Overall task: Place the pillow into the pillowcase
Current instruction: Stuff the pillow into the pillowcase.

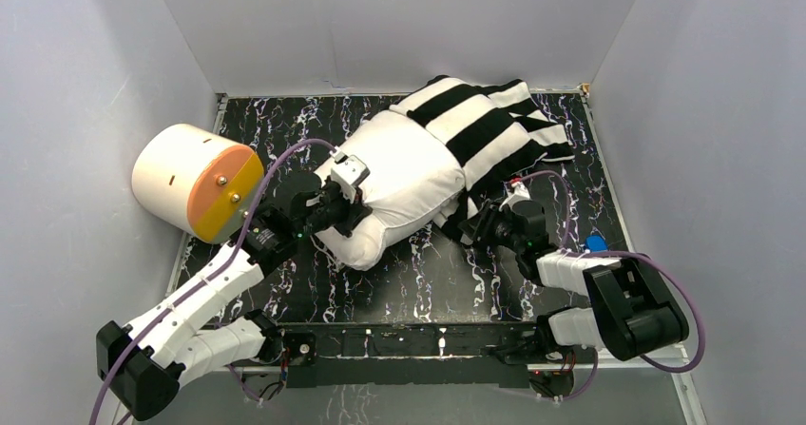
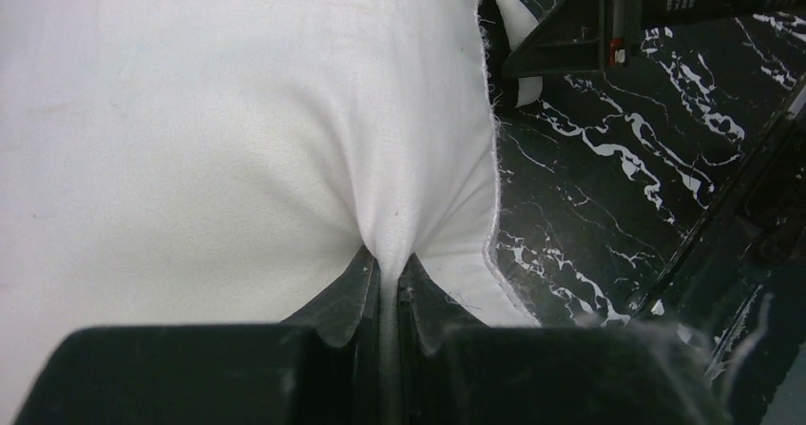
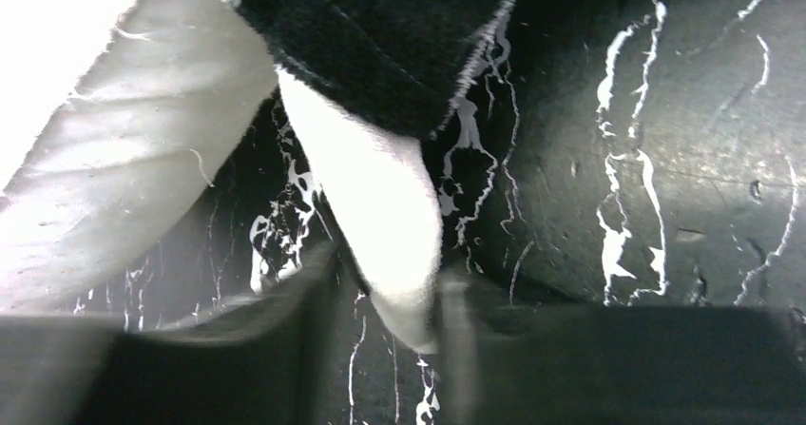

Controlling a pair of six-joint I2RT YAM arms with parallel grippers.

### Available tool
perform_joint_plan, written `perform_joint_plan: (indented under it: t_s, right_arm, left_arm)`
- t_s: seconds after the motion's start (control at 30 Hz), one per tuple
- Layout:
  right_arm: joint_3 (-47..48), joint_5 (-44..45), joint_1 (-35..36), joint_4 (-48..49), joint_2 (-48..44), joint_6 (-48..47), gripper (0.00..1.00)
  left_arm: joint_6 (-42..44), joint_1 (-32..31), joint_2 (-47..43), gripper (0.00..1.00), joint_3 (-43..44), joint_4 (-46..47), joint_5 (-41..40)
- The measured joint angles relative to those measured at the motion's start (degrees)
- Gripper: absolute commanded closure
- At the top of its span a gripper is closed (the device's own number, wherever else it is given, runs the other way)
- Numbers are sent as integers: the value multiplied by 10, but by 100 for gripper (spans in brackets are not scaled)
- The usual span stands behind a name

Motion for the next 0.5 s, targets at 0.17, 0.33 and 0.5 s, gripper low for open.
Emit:
perform_joint_plan:
  t_s: [0.17, 0.33, 0.5]
  right_arm:
    - [0, -20, 0, 9, -34, -8, 100]
    - [55, -39, 0, -89, -219, -45, 100]
    - [208, -63, -1, -177, -287, -85, 100]
  left_arm:
    - [-56, -2, 2, 100, 10, 3, -58]
    - [-82, -1, -20, 100, 35, 8, -87]
    - [-161, -1, -32, 100, 78, 29, -65]
